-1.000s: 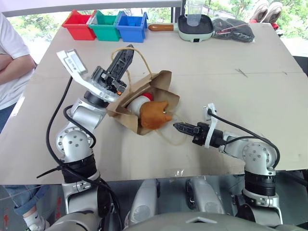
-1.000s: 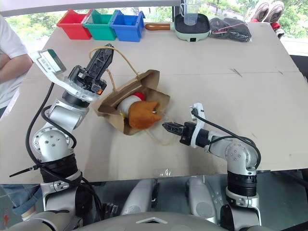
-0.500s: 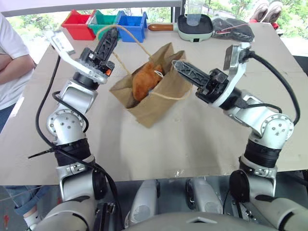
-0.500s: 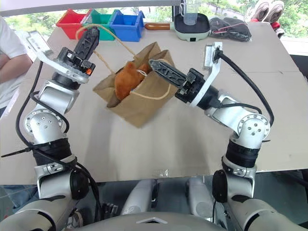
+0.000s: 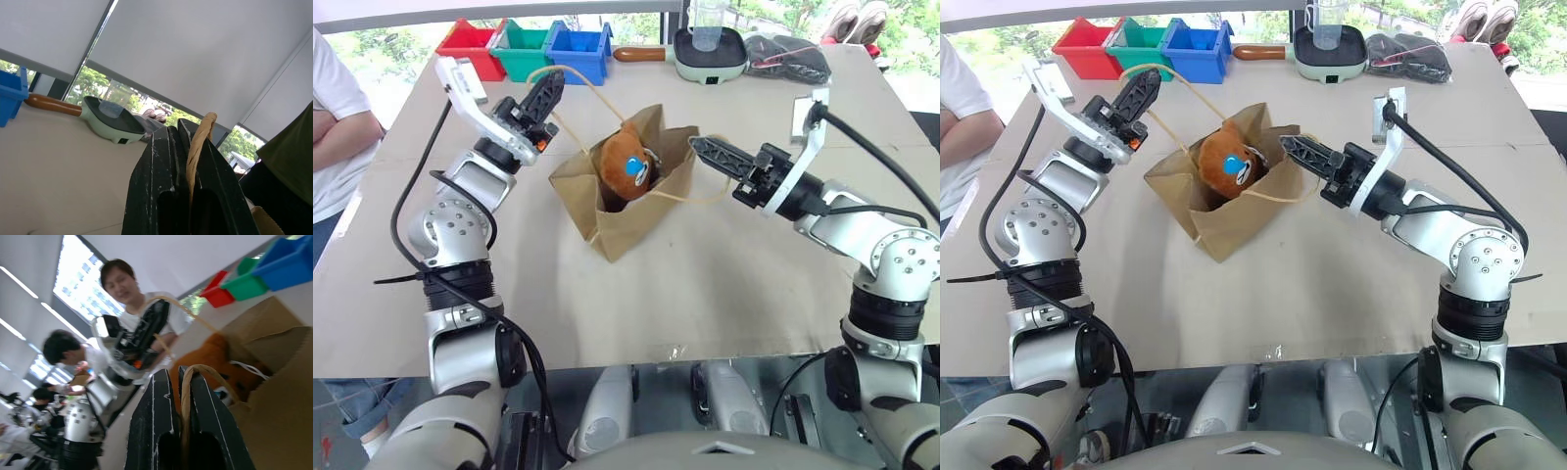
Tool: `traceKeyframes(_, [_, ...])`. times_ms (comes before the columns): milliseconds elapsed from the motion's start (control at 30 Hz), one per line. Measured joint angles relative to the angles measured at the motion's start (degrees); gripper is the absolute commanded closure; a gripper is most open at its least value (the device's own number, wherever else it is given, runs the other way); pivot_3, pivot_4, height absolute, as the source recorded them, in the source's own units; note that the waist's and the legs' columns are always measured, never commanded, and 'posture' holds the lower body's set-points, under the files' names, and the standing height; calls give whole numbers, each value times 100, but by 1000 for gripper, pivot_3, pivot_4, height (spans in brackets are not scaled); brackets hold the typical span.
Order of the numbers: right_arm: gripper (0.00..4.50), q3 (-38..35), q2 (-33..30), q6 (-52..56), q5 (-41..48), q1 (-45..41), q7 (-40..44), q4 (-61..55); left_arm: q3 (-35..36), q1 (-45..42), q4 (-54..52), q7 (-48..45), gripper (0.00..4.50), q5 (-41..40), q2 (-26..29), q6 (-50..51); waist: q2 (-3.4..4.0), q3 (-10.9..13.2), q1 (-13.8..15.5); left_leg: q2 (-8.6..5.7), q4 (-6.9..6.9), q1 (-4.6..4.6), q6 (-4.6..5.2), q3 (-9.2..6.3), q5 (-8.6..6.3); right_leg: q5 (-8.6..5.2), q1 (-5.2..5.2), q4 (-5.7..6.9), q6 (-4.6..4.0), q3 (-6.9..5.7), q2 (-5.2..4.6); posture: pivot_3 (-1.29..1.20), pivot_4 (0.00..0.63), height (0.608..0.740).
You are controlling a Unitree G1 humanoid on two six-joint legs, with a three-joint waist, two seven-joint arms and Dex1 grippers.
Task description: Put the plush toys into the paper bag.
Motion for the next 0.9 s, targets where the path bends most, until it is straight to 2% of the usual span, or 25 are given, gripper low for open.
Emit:
traceKeyframes(33, [3887,18,-35,-34,-127,8,59,-1,-53,28,11,-189,4500,23,8,17,-1,0,-1,0,0,-1,0,0,0,0,-1,0,0,0,0,0,150,740])
traceKeyframes(67, [3565,61,-67,-103,-247,2,153,-5,-199,81,-23,-496,4163,129,94,-37,-1,0,-2,0,0,-2,0,0,0,0,-1,-2,0,0,0,0,150,740])
traceKeyframes(133, [2582,111,-248,-154,-427,-1,392,-23,-450,193,-88,-1042,3399,380,156,-261,1,1,1,0,-5,0,0,3,0,0,-1,-4,0,2,-1,0,150,740])
traceKeyframes(167, [2229,110,-265,-159,-434,-2,430,-33,-464,214,-87,-1106,3110,426,156,-297,1,1,2,1,-5,-1,0,2,0,0,-1,-4,0,2,-1,0,150,740])
traceKeyframes(267, [943,138,-576,-74,-386,2,660,-232,-458,244,-72,-1344,1854,485,208,-317,4,3,4,2,-5,-1,0,2,0,0,-1,-4,0,2,-2,0,150,740])
traceKeyframes(400, [925,-54,-1544,161,44,160,1257,-750,-308,497,-115,-1821,32,480,689,-263,3,4,-3,5,-9,-2,1,1,0,0,0,-15,0,1,-1,0,150,740])
traceKeyframes(467, [925,-306,-1854,146,264,285,1472,-812,-136,623,-116,-2041,32,423,864,-175,3,4,1,5,-10,-2,1,1,-1,0,0,-17,0,0,-1,0,150,740])
traceKeyframes(600, [925,-359,-2348,132,315,569,1827,-904,93,949,-252,-2379,32,231,1080,-35,3,4,10,6,-9,-1,1,4,-1,0,2,-17,0,2,-3,0,150,740])
traceKeyframes(700, [1598,-331,-2591,95,21,776,2056,-998,170,1336,-373,-2581,0,240,1200,-34,3,4,14,6,-9,-1,1,4,-1,0,2,-18,0,1,-3,0,150,740])
traceKeyframes(733, [1987,-213,-2715,16,-315,904,2181,-1100,185,1603,-545,-2671,0,237,1254,-26,3,4,10,6,-10,-1,1,5,-1,0,2,-19,0,3,-4,0,150,740])
traceKeyframes(800, [3032,486,-2805,-231,-1359,1216,2407,-1275,158,2305,-1005,-2960,0,238,1304,7,-3,0,-12,12,-23,10,2,9,-1,0,5,-32,0,11,-4,0,150,740])
traceKeyframes(900, [4430,1243,-2259,-516,-2036,1280,2506,-1263,-36,2613,-1232,-3152,0,352,1301,-41,1,5,14,13,-22,6,1,5,0,0,2,-30,-1,5,1,0,150,740])
